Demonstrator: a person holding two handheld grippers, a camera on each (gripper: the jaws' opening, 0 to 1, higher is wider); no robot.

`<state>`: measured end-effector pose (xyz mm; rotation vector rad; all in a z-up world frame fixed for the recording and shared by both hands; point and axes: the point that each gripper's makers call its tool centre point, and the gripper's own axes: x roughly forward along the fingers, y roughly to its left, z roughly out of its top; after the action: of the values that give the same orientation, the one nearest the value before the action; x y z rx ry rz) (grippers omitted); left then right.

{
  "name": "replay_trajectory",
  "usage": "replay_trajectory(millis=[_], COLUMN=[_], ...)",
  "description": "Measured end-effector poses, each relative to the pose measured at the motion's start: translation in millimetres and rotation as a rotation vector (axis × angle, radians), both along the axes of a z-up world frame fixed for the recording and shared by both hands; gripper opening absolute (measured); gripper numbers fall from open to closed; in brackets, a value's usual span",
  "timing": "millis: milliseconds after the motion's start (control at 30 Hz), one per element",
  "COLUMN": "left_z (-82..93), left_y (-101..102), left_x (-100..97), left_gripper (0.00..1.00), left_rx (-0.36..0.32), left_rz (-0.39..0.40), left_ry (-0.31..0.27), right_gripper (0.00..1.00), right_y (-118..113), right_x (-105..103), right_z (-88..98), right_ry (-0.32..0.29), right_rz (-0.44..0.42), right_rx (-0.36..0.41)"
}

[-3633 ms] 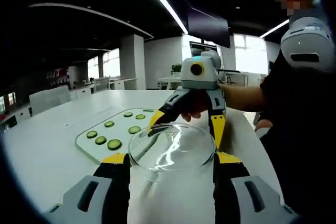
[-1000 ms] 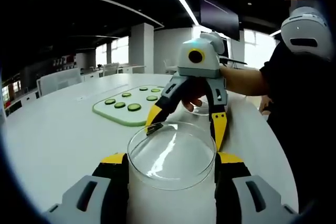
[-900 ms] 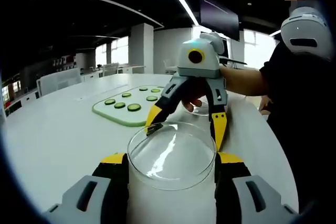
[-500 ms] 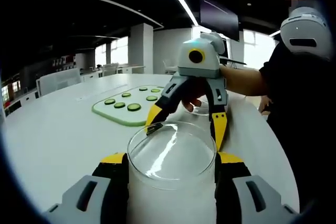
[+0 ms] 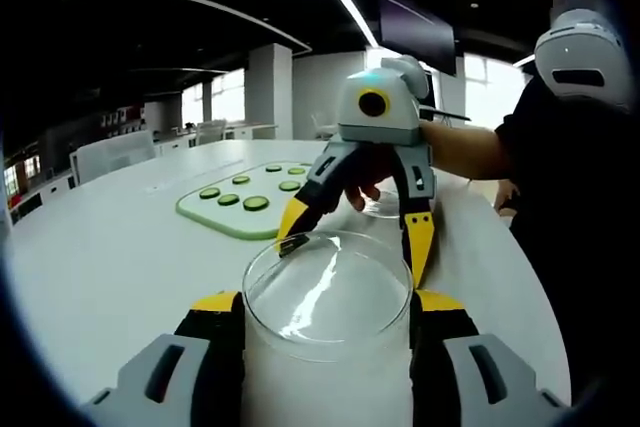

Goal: Open the petri dish lid, add cucumber slices into the petri dish, and close the lid

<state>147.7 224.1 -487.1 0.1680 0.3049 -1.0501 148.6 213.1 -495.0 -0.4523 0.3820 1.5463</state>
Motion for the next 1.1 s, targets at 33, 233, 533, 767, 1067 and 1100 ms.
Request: replay_trajectory(millis=[33,233,533,767,1067,1100], left_z=[0.1,2.2,7.6,15.5,30.7,32.1], left_y=[0,0,1,2,-4,-5], left_x=[0.1,1.1,0.1,-1.6,-5.3,-5.7], left_gripper=[0.66,0.66,0.65,0.67,0.79,0.79], left_rx=[0.0,-0.017,-0.054,-0.081,-0.123,-0.123], left_rz=[0.001,0.009,0.013,0.019,0.025,0.027], left_ry=[0.0,0.006,0.014,-0.007,-0.029,-0.037], right_gripper=[0.6,0.61,0.63,0.66,0.7,0.71], right_y=[0,0,-1,-10,-47,-52], right_x=[0,1,3,7,17,18], right_z=[0.1,0.4,2.8,10.6,35.8,38.0], right_ry=[0.0,0.009,0.001,-0.003,-0.04,-0.039], right_rz=[-0.001,-0.008,-0.015,-0.041,-0.142,-0.159], right_rx=[0.0,0.004,0.009,0.031,0.113,0.123])
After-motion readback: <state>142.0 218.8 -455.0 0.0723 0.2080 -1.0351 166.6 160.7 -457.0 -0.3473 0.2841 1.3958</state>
